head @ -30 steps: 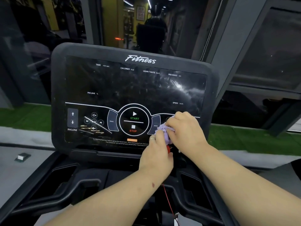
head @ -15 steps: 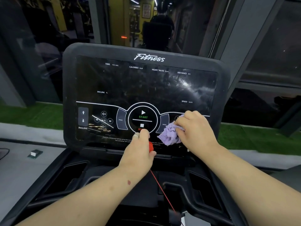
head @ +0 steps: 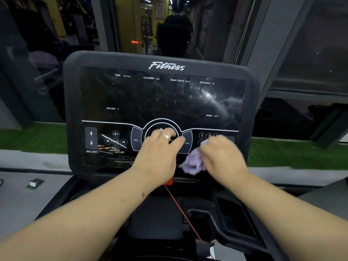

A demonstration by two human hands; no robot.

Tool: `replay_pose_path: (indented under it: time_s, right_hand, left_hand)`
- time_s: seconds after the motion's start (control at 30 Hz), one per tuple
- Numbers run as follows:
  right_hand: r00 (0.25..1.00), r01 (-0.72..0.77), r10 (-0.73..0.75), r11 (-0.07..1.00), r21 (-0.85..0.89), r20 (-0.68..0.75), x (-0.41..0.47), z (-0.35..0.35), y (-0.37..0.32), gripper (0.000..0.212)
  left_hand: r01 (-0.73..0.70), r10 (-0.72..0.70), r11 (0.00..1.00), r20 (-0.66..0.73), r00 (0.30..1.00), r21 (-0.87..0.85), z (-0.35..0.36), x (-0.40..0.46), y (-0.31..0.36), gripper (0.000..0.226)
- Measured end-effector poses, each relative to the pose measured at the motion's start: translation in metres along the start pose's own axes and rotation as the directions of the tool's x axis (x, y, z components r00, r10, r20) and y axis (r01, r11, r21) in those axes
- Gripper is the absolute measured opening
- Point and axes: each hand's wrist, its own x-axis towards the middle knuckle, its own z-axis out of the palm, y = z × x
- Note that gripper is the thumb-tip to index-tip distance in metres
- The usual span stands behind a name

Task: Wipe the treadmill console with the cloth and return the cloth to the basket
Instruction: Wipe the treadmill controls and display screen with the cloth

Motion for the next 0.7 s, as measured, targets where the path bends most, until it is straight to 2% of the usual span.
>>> replay_pose_path:
  time_s: [0.07, 0.1, 0.17, 0.27, 0.3, 0.37, 0.43, 0.47, 0.5, 0.6, 0.7]
  right_hand:
    - [0.967, -0.221, 0.224, 0.975, 0.031, -0.119, 0.007, -0.007, 0.006, 0.006]
    - [0.947, -0.289, 0.294, 0.956, 0.061, -0.129, 0.002, -0.002, -0.002, 0.007]
    - [0.963, -0.264, 0.267, 0.962, 0.066, -0.034, -0.017, 0.016, -0.033, 0.013]
    - [0.996, -0.041, 0.037, 0.998, 0.057, 0.079, -0.028, 0.023, -0.042, 0.014]
    - [0.995, -0.015, 0.014, 1.0, 0.009, 0.1, -0.019, 0.016, -0.031, 0.014]
    - [0.989, -0.134, 0.139, 0.988, -0.076, 0.056, 0.006, -0.005, -0.003, 0.011]
    - [0.945, -0.312, 0.308, 0.95, -0.018, -0.11, 0.026, -0.018, 0.007, 0.009]
    - [0.935, -0.322, 0.322, 0.946, 0.022, -0.151, 0.028, -0.018, 0.0, 0.011]
    - [0.948, -0.288, 0.288, 0.957, 0.017, -0.136, 0.021, -0.011, -0.01, 0.013]
    - [0.992, -0.104, 0.105, 0.994, -0.017, 0.07, -0.018, 0.018, -0.041, 0.02]
    - [0.99, 0.012, -0.006, 0.999, -0.046, 0.142, -0.005, 0.011, -0.025, 0.019]
  left_hand:
    - [-0.074, 0.076, 0.992, -0.019, 0.997, 0.105, -0.011, 0.023, -0.005, 0.077]
    - [-0.091, 0.092, 0.984, 0.003, 0.996, 0.155, -0.015, 0.033, -0.006, 0.086]
    - [-0.103, 0.086, 0.971, 0.086, 0.993, 0.214, -0.021, 0.048, -0.01, 0.096]
    - [-0.104, 0.055, 0.955, 0.179, 0.982, 0.276, -0.023, 0.054, -0.014, 0.112]
    - [-0.105, 0.051, 0.954, 0.194, 0.98, 0.281, -0.021, 0.054, -0.015, 0.115]
    - [-0.104, 0.05, 0.955, 0.194, 0.98, 0.279, -0.018, 0.055, -0.016, 0.115]
    - [-0.097, 0.043, 0.952, 0.187, 0.981, 0.289, -0.017, 0.054, -0.017, 0.115]
    - [-0.098, 0.045, 0.951, 0.183, 0.982, 0.293, -0.017, 0.054, -0.017, 0.115]
    - [-0.1, 0.048, 0.951, 0.18, 0.982, 0.294, -0.016, 0.054, -0.017, 0.115]
    - [-0.098, 0.045, 0.949, 0.177, 0.983, 0.3, -0.013, 0.055, -0.019, 0.118]
    - [-0.091, 0.037, 0.947, 0.176, 0.984, 0.307, -0.014, 0.054, -0.018, 0.118]
